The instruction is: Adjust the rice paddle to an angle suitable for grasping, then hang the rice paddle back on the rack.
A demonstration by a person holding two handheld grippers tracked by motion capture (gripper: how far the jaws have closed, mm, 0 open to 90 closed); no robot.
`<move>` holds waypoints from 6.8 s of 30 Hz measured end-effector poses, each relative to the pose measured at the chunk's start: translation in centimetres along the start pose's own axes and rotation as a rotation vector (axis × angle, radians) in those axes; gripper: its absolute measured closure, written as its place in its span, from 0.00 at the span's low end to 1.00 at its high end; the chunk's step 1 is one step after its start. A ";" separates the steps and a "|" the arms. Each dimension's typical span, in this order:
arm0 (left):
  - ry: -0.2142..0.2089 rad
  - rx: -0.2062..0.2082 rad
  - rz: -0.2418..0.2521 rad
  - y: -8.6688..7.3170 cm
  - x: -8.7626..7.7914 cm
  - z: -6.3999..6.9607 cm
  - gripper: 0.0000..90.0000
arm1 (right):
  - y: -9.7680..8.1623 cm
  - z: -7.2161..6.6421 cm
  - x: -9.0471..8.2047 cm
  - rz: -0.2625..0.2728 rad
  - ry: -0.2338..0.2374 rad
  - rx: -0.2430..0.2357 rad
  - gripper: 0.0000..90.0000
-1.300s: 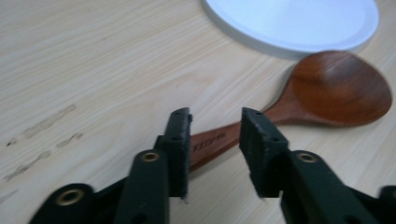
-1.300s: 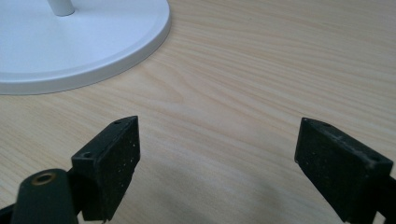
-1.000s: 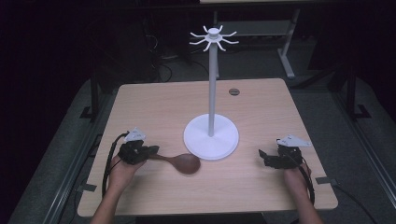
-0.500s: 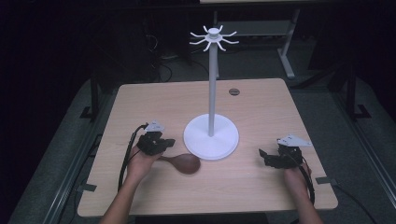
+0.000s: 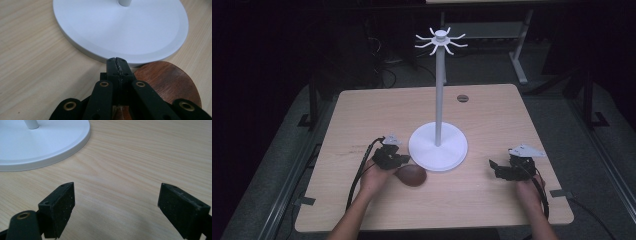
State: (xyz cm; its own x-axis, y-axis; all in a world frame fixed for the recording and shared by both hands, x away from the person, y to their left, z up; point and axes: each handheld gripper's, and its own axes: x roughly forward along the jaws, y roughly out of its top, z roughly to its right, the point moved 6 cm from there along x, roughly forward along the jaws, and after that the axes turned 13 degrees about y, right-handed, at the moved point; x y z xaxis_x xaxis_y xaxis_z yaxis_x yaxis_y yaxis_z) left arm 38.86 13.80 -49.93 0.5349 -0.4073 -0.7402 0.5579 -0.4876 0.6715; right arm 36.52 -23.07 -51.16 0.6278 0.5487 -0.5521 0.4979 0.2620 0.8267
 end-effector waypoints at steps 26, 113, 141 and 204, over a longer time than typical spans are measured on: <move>-0.079 0.044 -0.049 -3.2 -3.3 1.9 1.00 | 0.0 0.1 0.0 0.004 0.003 0.001 0.15; -0.107 0.072 -0.022 -3.0 -4.3 3.4 1.00 | 0.0 0.0 0.0 0.004 0.006 0.000 0.15; -0.036 0.132 -0.120 -7.7 -7.9 4.3 1.00 | 0.0 0.0 0.0 0.004 0.003 -0.001 0.15; 0.057 0.150 -0.406 -3.7 -6.2 -2.5 0.66 | 0.0 0.0 0.1 0.001 0.002 0.000 0.15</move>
State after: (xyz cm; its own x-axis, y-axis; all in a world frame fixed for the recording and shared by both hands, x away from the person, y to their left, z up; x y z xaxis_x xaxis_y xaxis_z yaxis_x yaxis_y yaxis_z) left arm 35.05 20.03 -47.68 0.3277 -0.1178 -0.9374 0.6340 -0.7082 0.3106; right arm 36.55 -23.00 -51.15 0.6273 0.5503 -0.5511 0.4970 0.2618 0.8273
